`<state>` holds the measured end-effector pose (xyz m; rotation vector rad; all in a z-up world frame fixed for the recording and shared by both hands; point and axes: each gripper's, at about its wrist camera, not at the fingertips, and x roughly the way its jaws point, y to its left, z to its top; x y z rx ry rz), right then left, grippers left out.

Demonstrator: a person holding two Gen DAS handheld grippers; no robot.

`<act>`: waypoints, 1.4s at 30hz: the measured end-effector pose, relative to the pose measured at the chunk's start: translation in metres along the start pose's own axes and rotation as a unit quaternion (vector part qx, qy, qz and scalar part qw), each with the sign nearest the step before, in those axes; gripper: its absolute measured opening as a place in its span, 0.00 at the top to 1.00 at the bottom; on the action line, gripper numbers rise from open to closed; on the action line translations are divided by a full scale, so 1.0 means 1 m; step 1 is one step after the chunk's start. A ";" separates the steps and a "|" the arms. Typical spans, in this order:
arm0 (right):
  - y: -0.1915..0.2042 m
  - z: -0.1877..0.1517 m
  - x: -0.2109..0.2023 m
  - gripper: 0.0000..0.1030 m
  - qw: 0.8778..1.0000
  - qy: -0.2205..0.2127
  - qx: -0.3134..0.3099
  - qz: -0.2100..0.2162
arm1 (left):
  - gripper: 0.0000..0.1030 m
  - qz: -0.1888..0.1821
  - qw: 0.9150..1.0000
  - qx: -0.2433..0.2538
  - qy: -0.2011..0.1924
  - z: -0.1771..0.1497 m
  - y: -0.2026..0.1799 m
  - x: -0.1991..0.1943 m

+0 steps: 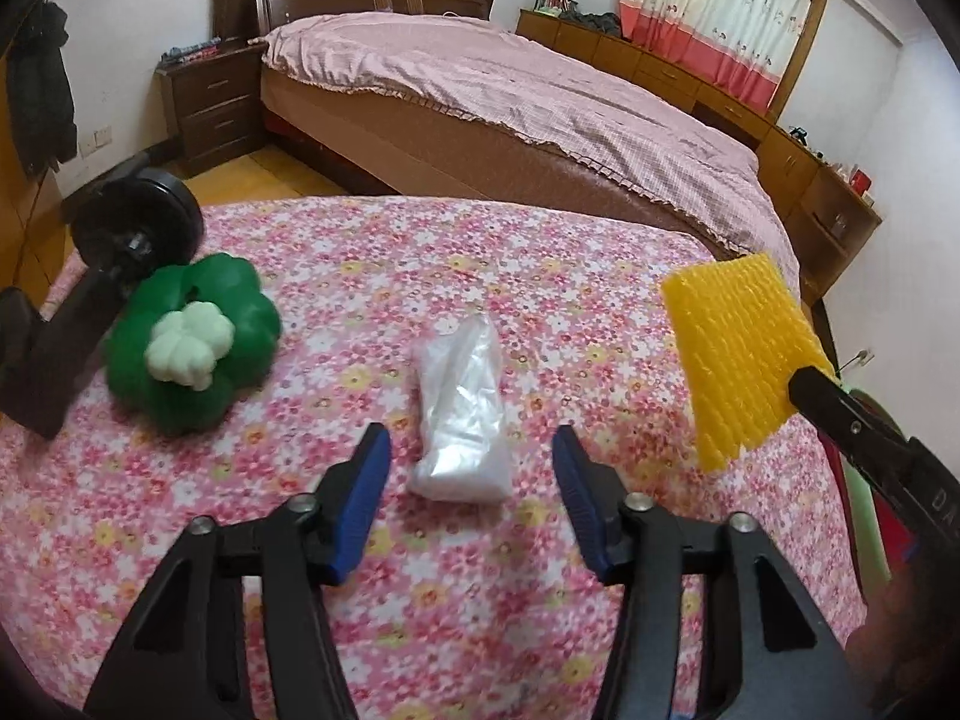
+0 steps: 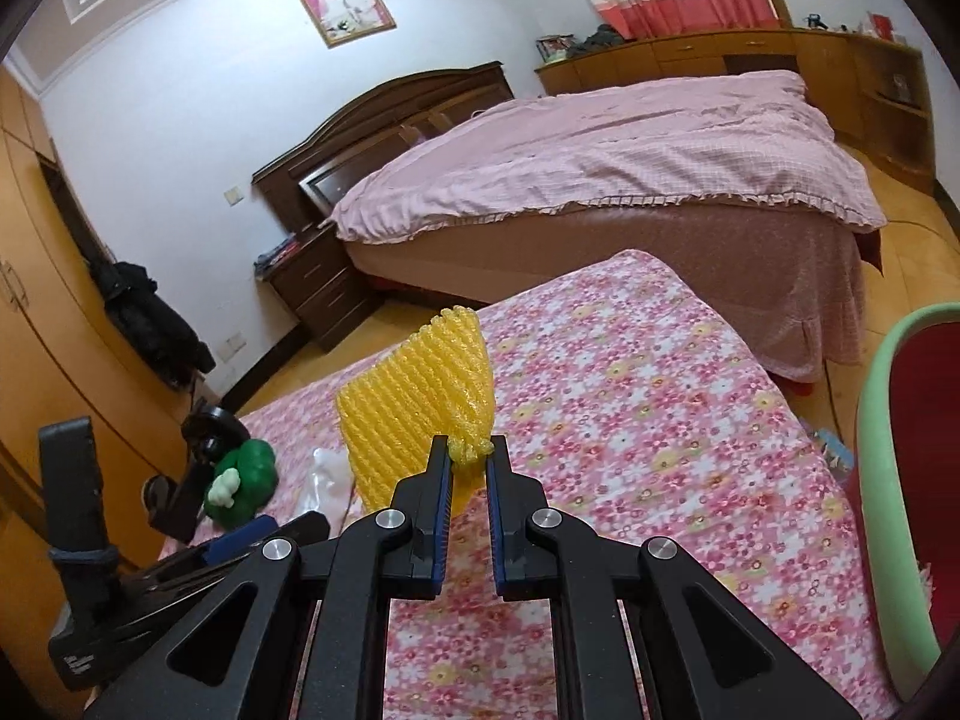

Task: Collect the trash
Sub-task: 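Grasp the clear plastic bag with the left tool while the right tool holds the foam net, then carry the plastic bag in the left tool and foam net in the right tool over the bucket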

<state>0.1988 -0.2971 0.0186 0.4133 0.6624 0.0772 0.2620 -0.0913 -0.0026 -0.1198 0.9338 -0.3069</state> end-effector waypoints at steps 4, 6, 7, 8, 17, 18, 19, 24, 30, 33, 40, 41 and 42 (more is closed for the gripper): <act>-0.005 0.000 0.004 0.90 1.000 0.008 0.007 -0.004 | 0.58 -0.005 1.000 -0.002 0.002 -0.003 0.000 0.011; -0.005 -0.002 0.006 0.90 1.000 0.008 0.004 -0.009 | 0.62 -0.004 1.000 -0.004 0.007 -0.005 0.001 0.016; -0.004 -0.002 0.006 0.90 1.000 0.009 0.002 -0.011 | 0.63 -0.002 1.000 -0.002 0.003 -0.006 0.001 0.016; -0.004 -0.002 0.007 0.90 1.000 0.010 0.001 -0.011 | 0.63 -0.001 1.000 0.003 0.001 -0.006 0.000 0.016; -0.002 -0.004 0.010 0.90 1.000 0.016 0.000 -0.010 | 0.65 -0.011 1.000 0.004 -0.011 -0.014 0.001 0.010; -0.002 -0.004 0.010 0.90 1.000 0.014 -0.002 -0.010 | 0.65 -0.011 1.000 0.004 -0.013 -0.018 0.001 0.005; -0.002 -0.004 0.009 0.90 1.000 0.013 -0.002 -0.010 | 0.65 -0.013 1.000 0.006 -0.016 -0.019 0.001 0.002; 0.000 -0.004 0.001 0.90 1.000 -0.004 -0.004 -0.006 | 0.65 -0.010 0.998 0.020 -0.051 -0.019 -0.007 -0.024; 0.004 -0.003 -0.012 0.90 1.000 -0.006 0.004 0.010 | 0.65 -0.018 0.997 0.014 -0.068 -0.026 -0.011 -0.063; 0.007 -0.007 -0.028 0.90 1.000 -0.015 0.002 0.012 | 0.65 -0.014 0.997 0.019 -0.077 -0.032 -0.014 -0.083; 0.002 -0.021 -0.076 0.90 0.999 -0.037 0.006 0.008 | 0.65 -0.029 0.993 0.011 -0.113 -0.044 -0.026 -0.124; 0.001 -0.022 -0.083 0.90 0.999 -0.041 0.008 0.006 | 0.65 -0.033 0.993 0.011 -0.116 -0.047 -0.029 -0.128; -0.001 -0.024 -0.091 0.90 0.999 -0.046 0.010 0.004 | 0.65 -0.039 0.992 0.011 -0.118 -0.050 -0.033 -0.132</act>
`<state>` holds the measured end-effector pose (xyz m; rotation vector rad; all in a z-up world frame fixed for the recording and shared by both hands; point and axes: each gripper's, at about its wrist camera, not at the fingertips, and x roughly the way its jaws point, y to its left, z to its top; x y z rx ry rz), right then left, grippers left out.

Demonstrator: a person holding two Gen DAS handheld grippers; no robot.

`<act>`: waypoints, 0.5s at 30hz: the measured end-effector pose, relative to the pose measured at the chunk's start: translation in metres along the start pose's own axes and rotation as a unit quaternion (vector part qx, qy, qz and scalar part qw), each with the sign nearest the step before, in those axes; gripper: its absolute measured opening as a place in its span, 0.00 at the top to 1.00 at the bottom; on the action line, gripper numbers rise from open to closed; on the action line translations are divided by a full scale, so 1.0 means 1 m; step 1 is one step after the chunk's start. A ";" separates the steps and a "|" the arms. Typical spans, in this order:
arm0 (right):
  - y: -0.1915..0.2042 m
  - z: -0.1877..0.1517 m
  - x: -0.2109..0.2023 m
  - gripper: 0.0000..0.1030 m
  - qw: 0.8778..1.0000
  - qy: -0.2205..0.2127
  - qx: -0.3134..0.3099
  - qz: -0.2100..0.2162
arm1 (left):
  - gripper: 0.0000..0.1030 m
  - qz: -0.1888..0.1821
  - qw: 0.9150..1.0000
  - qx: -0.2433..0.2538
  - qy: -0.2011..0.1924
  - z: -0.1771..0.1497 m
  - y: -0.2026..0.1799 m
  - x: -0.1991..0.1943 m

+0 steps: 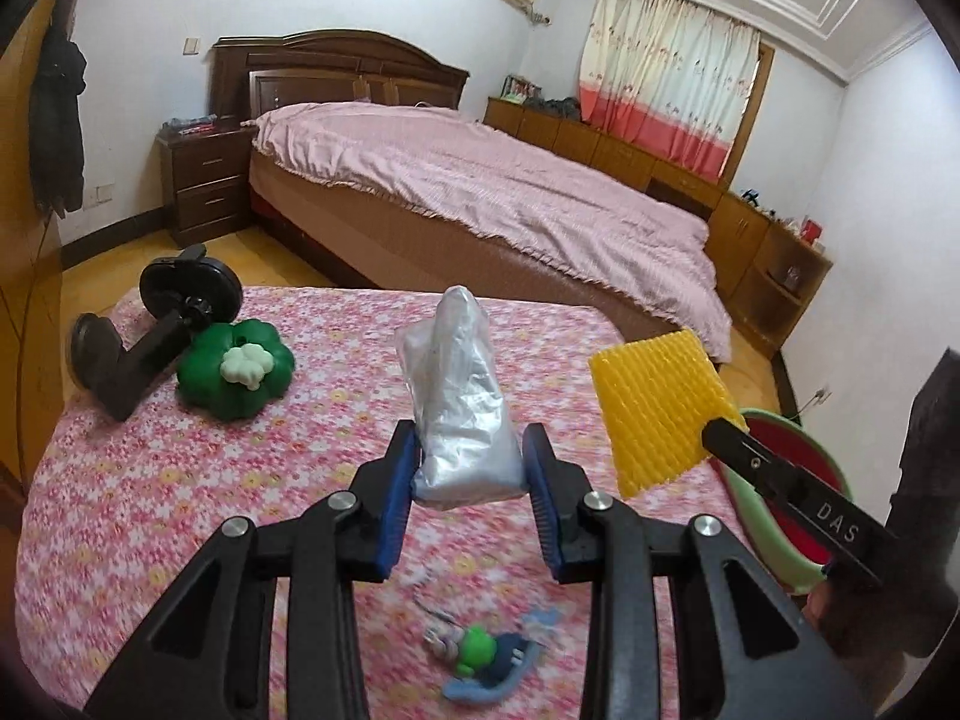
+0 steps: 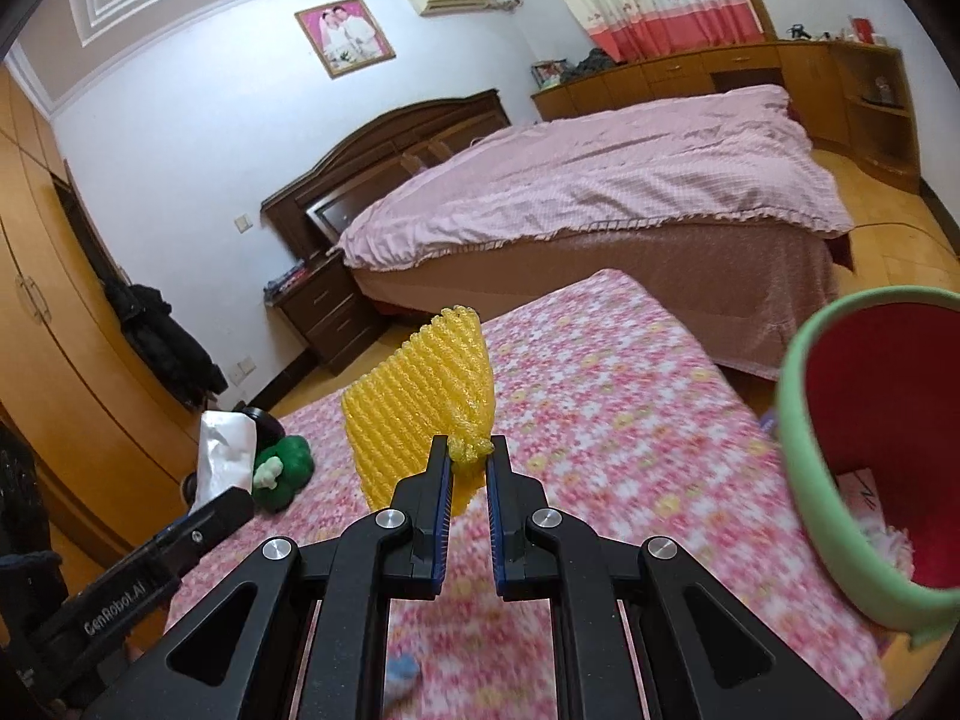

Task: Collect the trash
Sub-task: 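Carry the plastic bag in the left tool and foam net in the right tool over the bucket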

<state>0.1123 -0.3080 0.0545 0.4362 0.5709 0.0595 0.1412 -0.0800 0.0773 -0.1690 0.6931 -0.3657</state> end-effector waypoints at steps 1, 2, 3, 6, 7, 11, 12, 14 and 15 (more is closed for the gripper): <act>-0.003 -0.001 -0.011 0.90 1.000 -0.007 0.003 -0.004 | 0.65 -0.005 1.000 -0.001 -0.002 -0.002 -0.004 -0.004; -0.004 -0.002 -0.018 0.90 1.000 -0.012 0.004 -0.006 | 0.65 -0.011 1.000 0.000 -0.004 -0.004 -0.009 -0.009; -0.007 -0.003 -0.026 0.90 1.000 -0.018 0.007 -0.010 | 0.65 -0.014 1.000 0.001 -0.005 -0.005 -0.012 -0.011; -0.015 -0.005 -0.053 0.90 0.999 -0.036 0.014 -0.018 | 0.65 -0.025 1.000 0.007 -0.008 -0.010 -0.027 -0.021; -0.019 -0.006 -0.063 0.90 0.999 -0.044 0.016 -0.021 | 0.65 -0.029 0.999 0.010 -0.009 -0.011 -0.033 -0.024; -0.034 -0.007 -0.095 0.90 0.996 -0.069 0.027 -0.039 | 0.65 -0.044 0.998 0.029 -0.016 -0.016 -0.062 -0.038; -0.038 -0.009 -0.103 0.90 0.996 -0.074 0.032 -0.044 | 0.65 -0.047 0.998 0.033 -0.017 -0.016 -0.067 -0.040; -0.049 -0.011 -0.118 0.90 0.994 -0.083 0.043 -0.052 | 0.65 -0.057 0.997 0.042 -0.020 -0.019 -0.080 -0.044; -0.055 -0.012 -0.124 0.90 0.993 -0.088 0.049 -0.056 | 0.65 -0.061 0.997 0.047 -0.021 -0.020 -0.087 -0.045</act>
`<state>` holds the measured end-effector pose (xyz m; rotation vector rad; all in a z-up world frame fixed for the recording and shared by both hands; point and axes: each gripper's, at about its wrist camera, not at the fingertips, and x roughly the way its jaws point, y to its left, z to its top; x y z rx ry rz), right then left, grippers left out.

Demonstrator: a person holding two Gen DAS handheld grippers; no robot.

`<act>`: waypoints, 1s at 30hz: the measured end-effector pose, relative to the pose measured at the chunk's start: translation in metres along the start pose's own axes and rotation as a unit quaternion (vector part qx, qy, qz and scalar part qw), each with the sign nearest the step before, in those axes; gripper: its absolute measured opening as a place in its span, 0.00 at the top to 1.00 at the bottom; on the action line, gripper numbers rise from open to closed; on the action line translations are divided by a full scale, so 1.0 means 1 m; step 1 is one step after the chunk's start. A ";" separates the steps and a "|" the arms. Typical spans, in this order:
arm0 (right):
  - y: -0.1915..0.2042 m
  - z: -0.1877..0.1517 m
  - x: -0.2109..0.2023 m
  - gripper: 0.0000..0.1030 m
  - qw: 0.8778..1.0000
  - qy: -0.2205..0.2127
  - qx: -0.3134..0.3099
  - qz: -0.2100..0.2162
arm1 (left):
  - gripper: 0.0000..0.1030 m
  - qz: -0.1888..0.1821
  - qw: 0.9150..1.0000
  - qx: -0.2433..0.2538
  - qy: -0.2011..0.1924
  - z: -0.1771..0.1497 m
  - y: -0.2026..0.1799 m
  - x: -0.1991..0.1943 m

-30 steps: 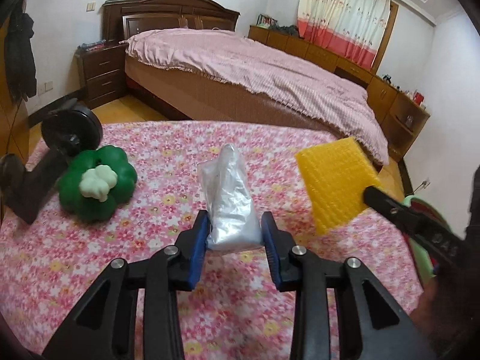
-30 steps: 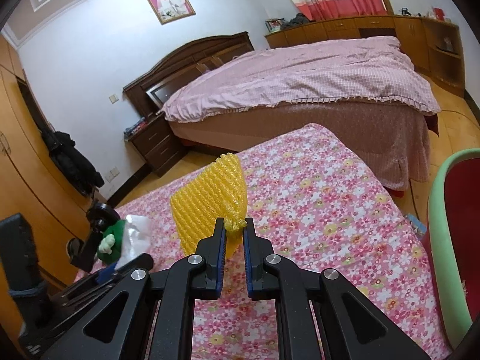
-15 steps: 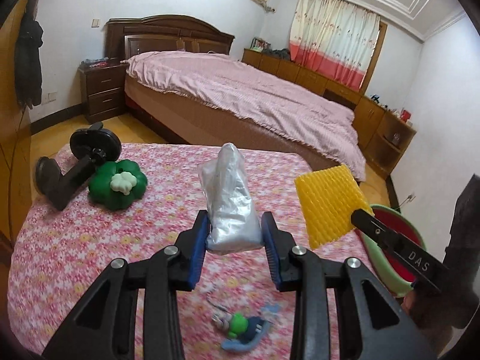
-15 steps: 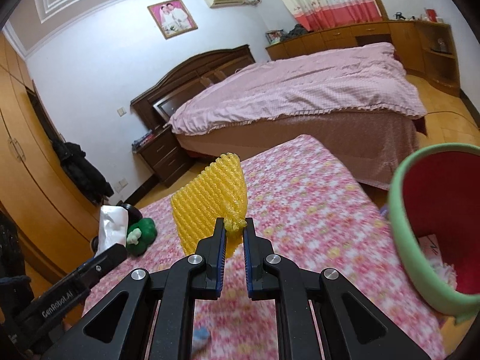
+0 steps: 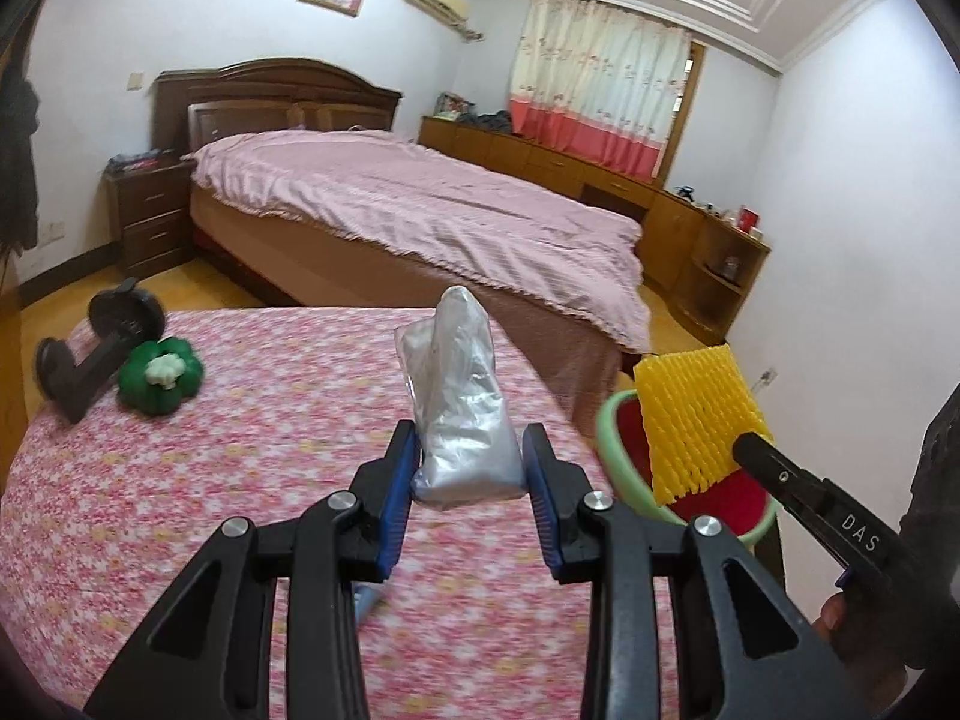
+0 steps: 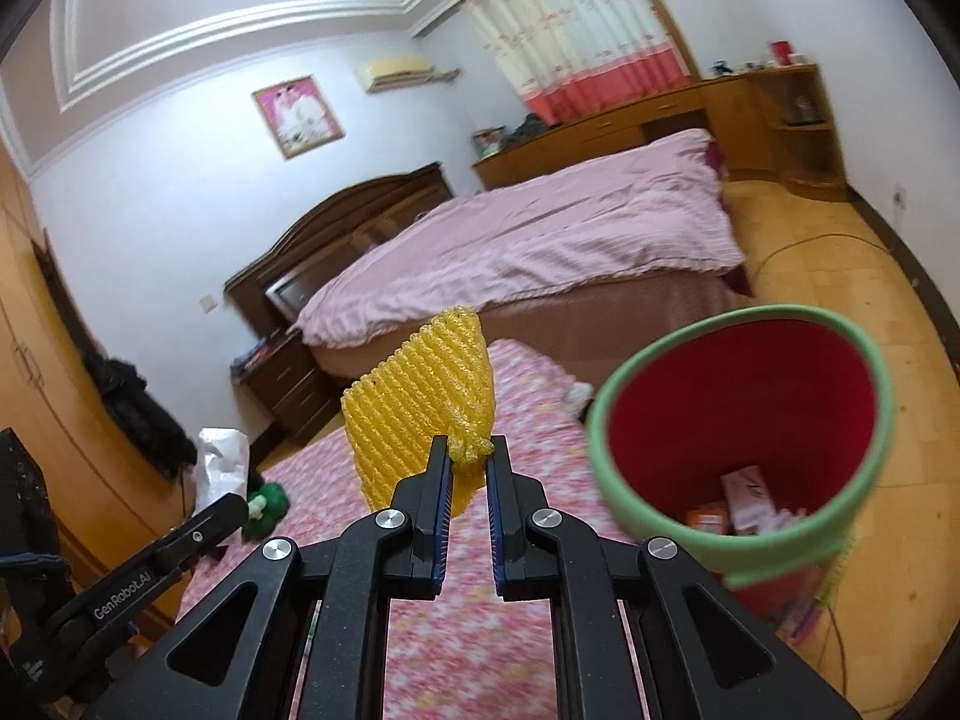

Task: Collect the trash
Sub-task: 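Carry the plastic bag in the left tool and foam net in the right tool over the bucket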

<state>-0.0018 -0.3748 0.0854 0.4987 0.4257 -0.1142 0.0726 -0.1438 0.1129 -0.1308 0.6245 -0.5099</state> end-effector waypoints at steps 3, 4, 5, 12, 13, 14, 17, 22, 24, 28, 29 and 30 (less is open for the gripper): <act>-0.017 0.003 -0.014 0.90 1.000 -0.011 0.014 -0.016 | 0.65 -0.014 1.000 0.013 0.000 -0.001 -0.019 0.002; -0.024 0.004 -0.018 0.90 0.999 -0.015 0.019 -0.020 | 0.65 -0.019 1.000 0.019 0.001 -0.001 -0.027 0.003; -0.029 0.004 -0.022 0.90 0.999 -0.018 0.024 -0.024 | 0.65 -0.022 0.999 0.023 0.002 -0.002 -0.032 0.005; -0.065 0.009 -0.034 0.90 0.996 -0.031 0.056 -0.056 | 0.65 -0.046 0.997 0.051 0.024 -0.009 -0.067 0.028; -0.068 0.009 -0.033 0.90 0.996 -0.030 0.058 -0.060 | 0.65 -0.049 0.997 0.054 0.028 -0.010 -0.072 0.032; -0.073 0.009 -0.032 0.90 0.996 -0.029 0.062 -0.064 | 0.65 -0.053 0.996 0.057 0.032 -0.012 -0.076 0.037; -0.087 0.009 -0.027 0.90 0.994 -0.023 0.072 -0.077 | 0.65 -0.059 0.995 0.064 0.042 -0.015 -0.086 0.049; -0.105 0.002 -0.023 0.90 0.992 -0.014 0.084 -0.095 | 0.65 -0.070 0.993 0.071 0.057 -0.017 -0.099 0.069; -0.111 0.001 -0.021 0.90 0.991 -0.010 0.087 -0.101 | 0.65 -0.075 0.992 0.077 0.063 -0.019 -0.104 0.078; -0.121 -0.002 -0.016 0.90 0.989 -0.006 0.091 -0.116 | 0.65 -0.090 0.989 0.085 0.075 -0.024 -0.118 0.094; -0.124 -0.003 -0.015 0.90 0.989 -0.005 0.093 -0.119 | 0.65 -0.095 0.989 0.087 0.079 -0.025 -0.121 0.099; -0.125 -0.004 -0.014 0.90 0.988 -0.005 0.094 -0.122 | 0.65 -0.098 0.988 0.089 0.083 -0.026 -0.124 0.103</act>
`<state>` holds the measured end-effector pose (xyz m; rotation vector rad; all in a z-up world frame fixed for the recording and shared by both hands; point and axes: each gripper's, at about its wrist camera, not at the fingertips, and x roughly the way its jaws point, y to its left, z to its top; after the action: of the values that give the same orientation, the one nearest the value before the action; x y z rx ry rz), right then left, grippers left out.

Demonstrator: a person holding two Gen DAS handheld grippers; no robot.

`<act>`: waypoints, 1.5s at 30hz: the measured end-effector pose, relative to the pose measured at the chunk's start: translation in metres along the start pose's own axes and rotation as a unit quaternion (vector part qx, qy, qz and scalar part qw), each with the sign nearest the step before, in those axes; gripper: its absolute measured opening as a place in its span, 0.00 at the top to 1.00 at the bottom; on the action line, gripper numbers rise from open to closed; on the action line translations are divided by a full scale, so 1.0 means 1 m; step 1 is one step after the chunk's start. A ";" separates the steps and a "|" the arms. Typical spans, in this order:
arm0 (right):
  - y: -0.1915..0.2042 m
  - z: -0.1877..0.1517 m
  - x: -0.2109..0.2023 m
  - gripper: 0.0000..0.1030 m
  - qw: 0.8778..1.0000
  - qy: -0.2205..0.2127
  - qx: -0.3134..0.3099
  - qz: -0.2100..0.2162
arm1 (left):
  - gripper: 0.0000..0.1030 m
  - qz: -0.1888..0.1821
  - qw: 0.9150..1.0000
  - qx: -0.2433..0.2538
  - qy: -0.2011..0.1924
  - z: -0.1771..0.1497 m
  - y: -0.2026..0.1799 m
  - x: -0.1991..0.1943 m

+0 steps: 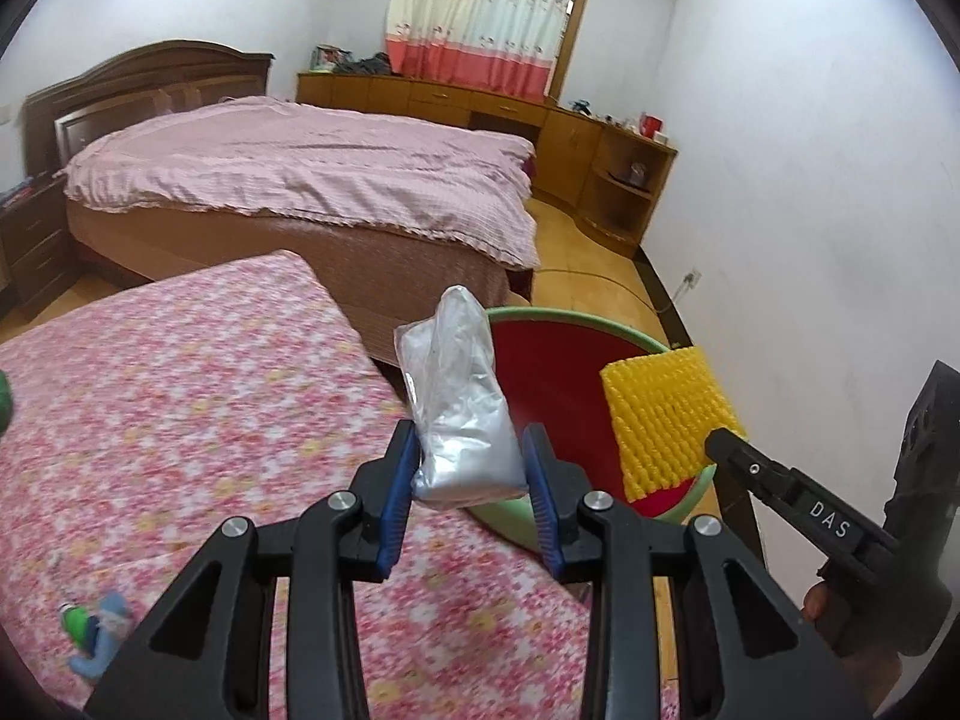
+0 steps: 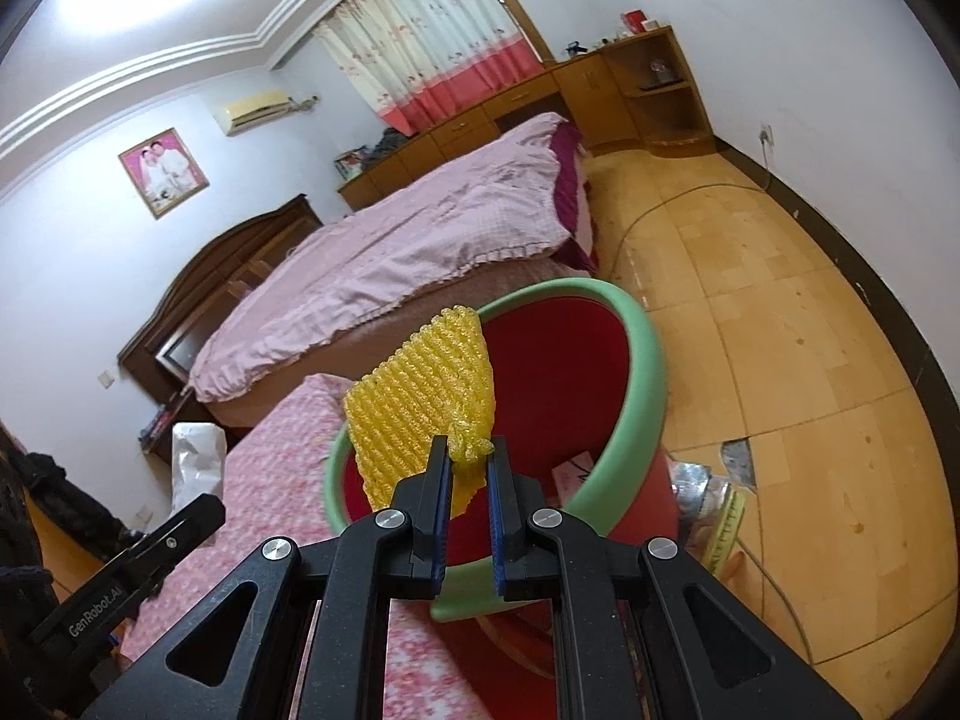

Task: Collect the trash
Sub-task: 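Carry the plastic bag in the left tool and foam net in the right tool over the bucket, then open the left tool to drop the plastic bag while the right tool drops the foam net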

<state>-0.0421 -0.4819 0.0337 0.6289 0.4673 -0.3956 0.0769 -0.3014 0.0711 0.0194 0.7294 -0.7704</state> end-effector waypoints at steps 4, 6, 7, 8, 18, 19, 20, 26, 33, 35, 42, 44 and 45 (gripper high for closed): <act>-0.007 0.000 0.006 0.90 1.000 0.000 0.001 -0.014 | 0.65 -0.011 1.000 0.008 0.013 -0.001 -0.009 0.020; -0.011 0.001 0.010 0.90 1.000 0.001 0.002 -0.018 | 0.65 -0.017 1.000 0.010 0.019 -0.001 -0.012 0.030; -0.012 0.001 0.011 0.90 1.000 0.001 0.002 -0.021 | 0.65 -0.020 1.000 0.011 0.022 -0.001 -0.014 0.034; -0.012 0.001 0.012 0.90 1.000 0.001 0.001 -0.024 | 0.65 -0.022 0.999 0.013 0.024 0.000 -0.014 0.038; -0.020 -0.001 0.026 0.89 0.999 0.010 0.002 -0.040 | 0.65 -0.026 0.998 0.024 0.046 -0.004 -0.017 0.071; -0.021 -0.001 0.026 0.89 0.999 0.010 0.003 -0.038 | 0.65 -0.026 0.998 0.024 0.048 -0.005 -0.017 0.072; -0.020 -0.001 0.027 0.89 0.999 0.010 0.003 -0.037 | 0.65 -0.026 0.998 0.024 0.050 -0.006 -0.016 0.074; -0.019 0.000 0.029 0.87 0.999 0.008 0.002 -0.037 | 0.65 -0.027 0.998 0.019 0.057 -0.008 -0.014 0.078; -0.020 0.002 0.031 0.87 0.999 0.007 0.006 -0.033 | 0.50 -0.024 0.998 0.023 0.053 -0.007 -0.016 0.077; -0.022 0.002 0.031 0.85 1.000 0.008 0.009 -0.028 | 0.50 -0.021 0.998 0.026 0.053 -0.007 -0.017 0.075; -0.024 0.002 0.030 0.77 1.000 0.016 0.025 -0.008 | 0.50 -0.017 0.998 0.018 0.050 -0.008 -0.011 0.062; -0.023 0.002 0.029 0.77 0.999 0.019 0.026 -0.006 | 0.50 -0.015 0.999 0.015 0.049 -0.008 -0.009 0.057; -0.022 0.002 0.028 0.77 0.999 0.019 0.026 -0.005 | 0.50 -0.015 0.999 0.012 0.049 -0.008 -0.007 0.054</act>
<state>-0.0289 -0.5057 0.0098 0.6859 0.4981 -0.4069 0.0937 -0.3379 0.0338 0.0686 0.8144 -0.8109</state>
